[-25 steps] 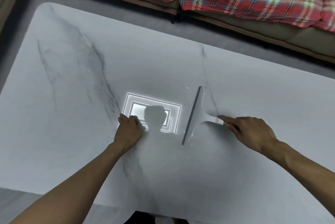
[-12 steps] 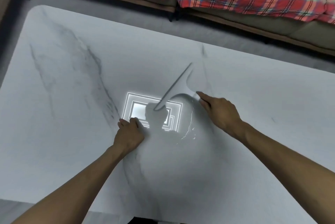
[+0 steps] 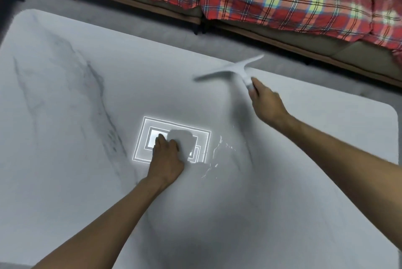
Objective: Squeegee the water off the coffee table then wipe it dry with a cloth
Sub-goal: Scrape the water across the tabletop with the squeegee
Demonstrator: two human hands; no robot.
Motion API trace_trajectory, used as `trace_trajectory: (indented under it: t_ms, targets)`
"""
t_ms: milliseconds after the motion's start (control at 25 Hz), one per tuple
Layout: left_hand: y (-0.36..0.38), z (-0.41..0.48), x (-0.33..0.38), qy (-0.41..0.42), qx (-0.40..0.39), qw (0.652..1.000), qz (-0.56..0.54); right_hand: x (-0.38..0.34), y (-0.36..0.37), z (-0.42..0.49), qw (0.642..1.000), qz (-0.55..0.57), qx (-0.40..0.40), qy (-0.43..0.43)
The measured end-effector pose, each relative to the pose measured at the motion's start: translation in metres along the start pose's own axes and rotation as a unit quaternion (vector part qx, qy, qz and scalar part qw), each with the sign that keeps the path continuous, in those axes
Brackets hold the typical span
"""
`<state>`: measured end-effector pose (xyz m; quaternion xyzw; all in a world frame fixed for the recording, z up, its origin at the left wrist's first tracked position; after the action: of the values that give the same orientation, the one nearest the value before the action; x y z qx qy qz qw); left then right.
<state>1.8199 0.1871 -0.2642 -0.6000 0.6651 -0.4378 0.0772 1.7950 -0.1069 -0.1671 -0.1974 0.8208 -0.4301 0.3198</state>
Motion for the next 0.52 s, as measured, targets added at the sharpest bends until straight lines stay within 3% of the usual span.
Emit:
trace_trajectory:
  t_ms: [120,200,360,520]
  targets:
    - [0.011,0.014,0.017,-0.014,-0.038,0.999,0.003,-0.013,0.018,0.050,0.998,0.046,-0.021,0.025]
    - [0.017,0.018,0.018,-0.034,-0.057,0.998,0.007,-0.002,0.028,0.042,1.000,0.005,-0.024,0.006]
    - [0.019,0.025,0.023,-0.069,-0.067,0.995,0.007,0.056,0.036,-0.037,0.997,-0.054,-0.049,-0.025]
    - [0.022,0.029,0.027,-0.093,-0.069,0.993,0.005,0.093,0.014,-0.107,0.988,-0.080,-0.129,0.014]
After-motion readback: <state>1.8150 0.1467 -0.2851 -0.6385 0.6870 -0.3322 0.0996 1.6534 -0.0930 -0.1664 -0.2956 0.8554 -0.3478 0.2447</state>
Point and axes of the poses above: each hand's wrist, its own z-axis towards the middle knuckle, its own y-axis out of the palm, x = y × z, the point moved 6 cm from there along z, towards the middle knuckle
